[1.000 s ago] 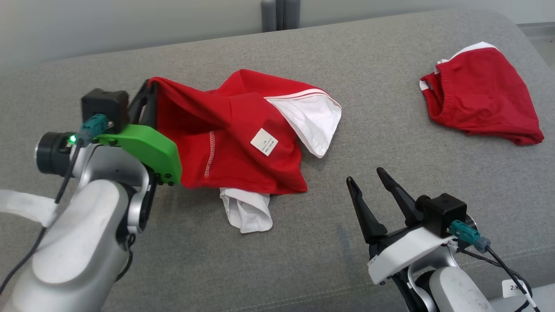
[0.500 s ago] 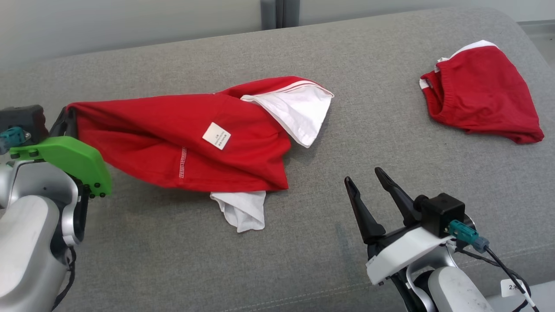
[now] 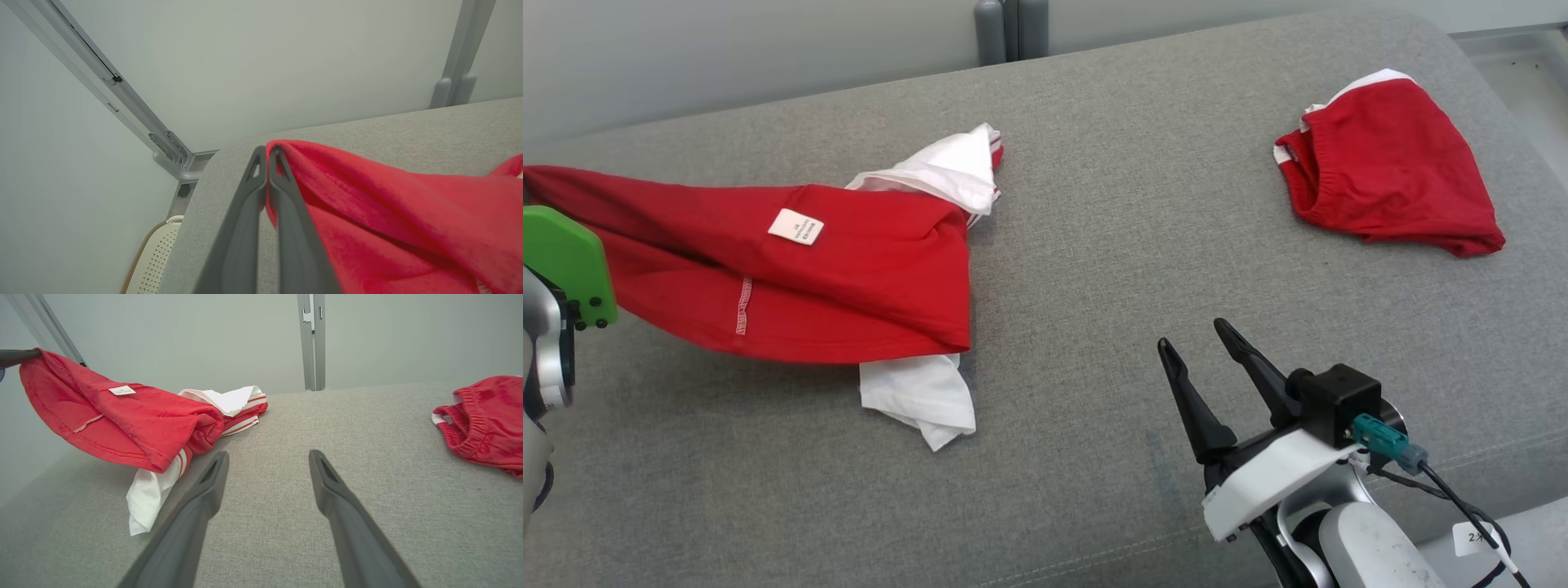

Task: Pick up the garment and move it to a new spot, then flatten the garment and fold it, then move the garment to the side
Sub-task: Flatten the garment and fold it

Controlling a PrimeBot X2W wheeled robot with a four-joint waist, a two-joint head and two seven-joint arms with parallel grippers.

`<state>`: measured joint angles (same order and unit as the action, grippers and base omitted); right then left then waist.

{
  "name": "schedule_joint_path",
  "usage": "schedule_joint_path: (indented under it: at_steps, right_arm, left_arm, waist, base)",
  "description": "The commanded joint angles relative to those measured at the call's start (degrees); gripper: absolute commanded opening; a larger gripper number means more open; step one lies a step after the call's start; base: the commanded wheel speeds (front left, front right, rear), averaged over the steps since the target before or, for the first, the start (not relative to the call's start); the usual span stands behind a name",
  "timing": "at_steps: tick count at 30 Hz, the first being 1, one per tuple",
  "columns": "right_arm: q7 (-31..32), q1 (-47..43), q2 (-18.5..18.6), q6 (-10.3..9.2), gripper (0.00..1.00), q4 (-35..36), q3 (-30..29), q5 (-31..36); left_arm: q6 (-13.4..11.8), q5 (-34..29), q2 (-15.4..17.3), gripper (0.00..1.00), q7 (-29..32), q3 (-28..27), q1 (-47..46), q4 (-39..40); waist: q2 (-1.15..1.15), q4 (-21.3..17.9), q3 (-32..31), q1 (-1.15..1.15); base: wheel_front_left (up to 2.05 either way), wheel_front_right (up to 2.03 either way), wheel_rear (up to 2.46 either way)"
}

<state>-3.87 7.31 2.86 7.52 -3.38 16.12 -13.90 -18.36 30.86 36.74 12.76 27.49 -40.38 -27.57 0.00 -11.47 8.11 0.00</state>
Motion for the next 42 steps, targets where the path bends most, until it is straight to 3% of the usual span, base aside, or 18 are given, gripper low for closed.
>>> schedule_joint_path:
  at_steps: [1,2,14,18,25,29,35,42]
  right_arm:
    - [0.1,-0.2,0.1,-0.06,1.00,0.1,0.1,0.3]
    - [0.2,-0.2,0.1,-0.06,1.00,0.2,0.1,0.4]
    - [1.1,-1.3,0.1,-0.06,1.00,1.2,-1.2,1.3]
    - [1.9,-1.9,0.1,-0.06,1.00,1.2,-1.5,1.7]
    - [3.2,-0.9,0.1,-0.05,1.00,0.9,-2.1,2.8]
    - [3.7,0.1,0.1,-0.06,1.00,0.2,-3.8,1.9]
    - [4.7,2.6,0.1,-0.05,1.00,-2.6,-6.8,1.2]
    - [8.4,10.2,3.0,-0.04,1.00,-9.0,-6.5,1.9]
  left_arm:
    - [0.2,-1.0,-0.3,0.53,-0.5,0.4,-0.7,-0.8]
    - [-0.1,-0.9,-1.1,1.00,-1.0,0.6,-1.0,-2.0]
    - [1.3,7.5,-13.5,1.00,-11.5,-2.3,6.7,-6.8]
    - [3.1,9.8,-16.9,1.00,-13.7,-2.0,10.6,-3.9]
    - [2.1,10.0,-20.3,1.00,-23.1,-3.3,16.3,4.7]
    - [2.9,10.8,-22.3,1.00,-27.0,-5.5,20.9,11.0]
    - [5.5,7.5,-25.1,1.00,-27.9,-10.4,27.8,20.1]
    - [11.7,1.1,-27.8,1.00,-27.9,-14.1,36.1,26.4]
  waist:
    - [0.00,-0.4,0.0,0.00]
    - [0.00,-0.6,0.1,0.00]
    - [0.00,1.6,-0.8,0.00]
    - [0.00,3.3,-1.7,0.00]
    - [0.00,6.5,-3.4,0.00]
    - [0.00,9.0,-4.4,0.00]
    - [0.00,12.8,-5.3,0.00]
    - [0.00,16.1,-4.8,0.00]
  base:
    - [0.00,0.00,0.00]
    - [0.00,0.00,0.00]
    - [0.00,0.00,0.00]
    - [0.00,0.00,0.00]
    - [0.00,0.00,0.00]
    - [0.00,0.00,0.00]
    - [0.00,0.00,0.00]
    - [0.00,0.00,0.00]
